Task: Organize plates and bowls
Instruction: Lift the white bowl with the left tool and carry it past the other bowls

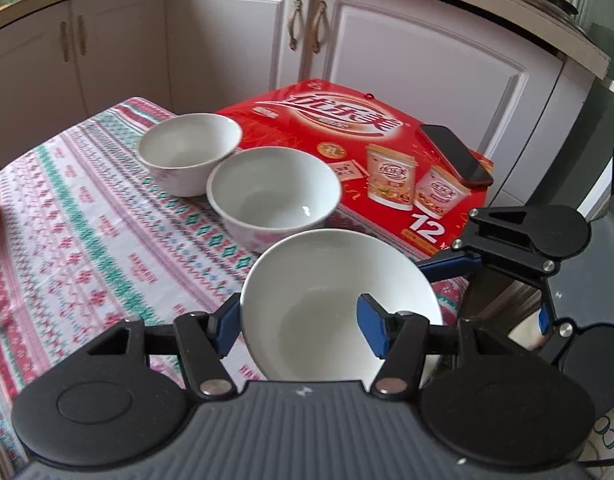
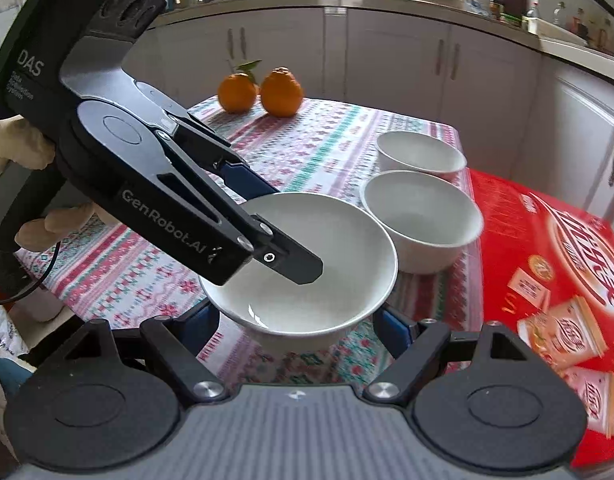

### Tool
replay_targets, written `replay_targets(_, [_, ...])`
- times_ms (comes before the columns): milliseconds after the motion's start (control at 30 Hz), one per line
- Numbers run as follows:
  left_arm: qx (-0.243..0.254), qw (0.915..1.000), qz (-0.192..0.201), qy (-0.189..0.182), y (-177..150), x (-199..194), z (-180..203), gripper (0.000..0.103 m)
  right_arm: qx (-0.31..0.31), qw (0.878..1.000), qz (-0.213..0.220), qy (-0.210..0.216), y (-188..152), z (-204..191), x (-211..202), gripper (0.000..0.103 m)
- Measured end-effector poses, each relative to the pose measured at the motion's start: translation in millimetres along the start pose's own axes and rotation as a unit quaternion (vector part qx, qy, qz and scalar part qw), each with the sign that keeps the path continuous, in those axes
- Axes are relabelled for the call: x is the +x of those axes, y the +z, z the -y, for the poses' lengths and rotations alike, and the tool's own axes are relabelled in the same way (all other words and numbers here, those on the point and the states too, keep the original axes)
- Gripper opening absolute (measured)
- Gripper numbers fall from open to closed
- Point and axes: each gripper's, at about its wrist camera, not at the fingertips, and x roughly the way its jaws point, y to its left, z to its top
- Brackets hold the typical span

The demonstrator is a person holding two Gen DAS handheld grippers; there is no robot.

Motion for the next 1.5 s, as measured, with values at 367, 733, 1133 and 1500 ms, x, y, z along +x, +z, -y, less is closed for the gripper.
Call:
replay_targets(367, [-0.027, 0.9991, 0.017, 0.027, -21, -28, -24, 0.060, -0.037, 0.999, -0.004, 0.026, 21, -31, 17, 0.087])
replay_targets(733, [-0.065, 0.9964, 0.020, 0.050, -43, -44, -53, 0.060, -0.060, 0.997, -0.013, 0.056, 34, -57, 43, 0.087])
replay_targets(1133, [-0.088, 0.9943, 0.015, 0.059, -53, -44, -71, 0.060, -0.056, 0.995, -0.027, 0.075, 42, -66, 64, 0.087])
replay_targets(1500, [-0.099, 0.9928, 0.014, 0.066, -57, -41, -78, 0.060, -0.051, 0.995, -0.029, 0.081, 45, -67, 73, 0.087])
